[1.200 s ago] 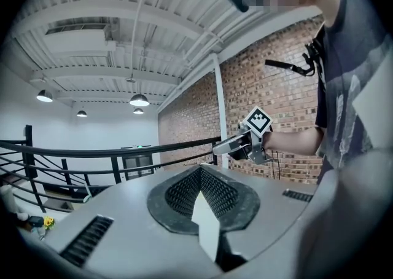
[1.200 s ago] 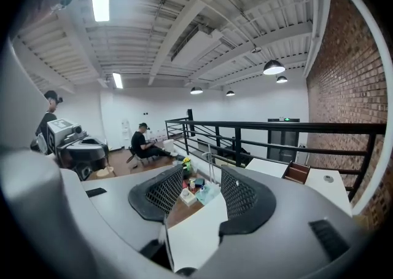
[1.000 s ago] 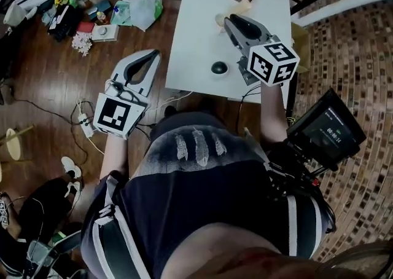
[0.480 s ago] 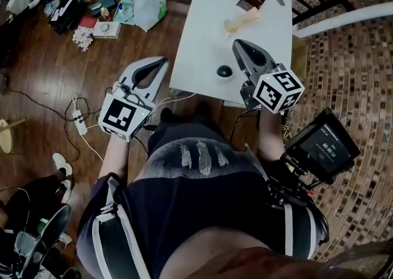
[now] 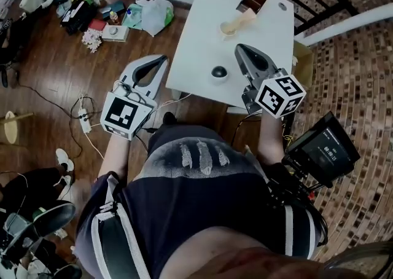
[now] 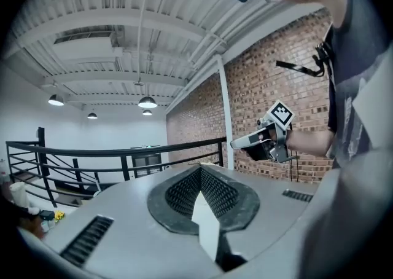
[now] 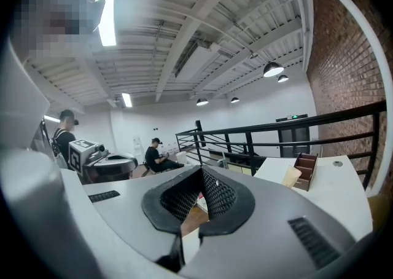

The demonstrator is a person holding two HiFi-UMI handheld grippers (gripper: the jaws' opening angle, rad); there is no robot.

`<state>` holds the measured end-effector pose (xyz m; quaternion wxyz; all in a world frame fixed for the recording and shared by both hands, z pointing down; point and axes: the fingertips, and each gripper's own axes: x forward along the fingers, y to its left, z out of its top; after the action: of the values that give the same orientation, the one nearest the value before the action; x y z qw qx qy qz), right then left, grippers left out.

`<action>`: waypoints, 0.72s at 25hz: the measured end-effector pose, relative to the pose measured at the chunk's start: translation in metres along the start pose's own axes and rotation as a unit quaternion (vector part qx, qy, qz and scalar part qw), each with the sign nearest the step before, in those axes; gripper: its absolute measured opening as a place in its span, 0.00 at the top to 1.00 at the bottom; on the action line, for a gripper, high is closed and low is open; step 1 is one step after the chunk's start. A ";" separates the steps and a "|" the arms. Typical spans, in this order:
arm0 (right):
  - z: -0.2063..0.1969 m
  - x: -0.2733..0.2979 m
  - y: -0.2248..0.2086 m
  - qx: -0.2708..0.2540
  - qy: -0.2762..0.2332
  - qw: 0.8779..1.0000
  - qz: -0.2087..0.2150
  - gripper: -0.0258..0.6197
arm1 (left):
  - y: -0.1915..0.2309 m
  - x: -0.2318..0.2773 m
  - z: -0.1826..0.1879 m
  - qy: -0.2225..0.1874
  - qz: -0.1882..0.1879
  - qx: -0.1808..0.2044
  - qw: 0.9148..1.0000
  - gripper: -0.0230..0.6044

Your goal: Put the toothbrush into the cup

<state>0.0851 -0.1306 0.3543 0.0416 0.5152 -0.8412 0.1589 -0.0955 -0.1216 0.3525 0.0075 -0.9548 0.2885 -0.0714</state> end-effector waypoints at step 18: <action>-0.021 -0.081 -0.037 0.012 -0.009 0.997 0.073 0.96 | -0.102 0.037 0.027 0.032 0.023 0.049 0.998 0.97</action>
<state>0.1531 -0.0708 0.3634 0.0155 0.4542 -0.8750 0.1671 -0.0054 -0.0574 0.3364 0.0462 -0.9436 0.3065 -0.1161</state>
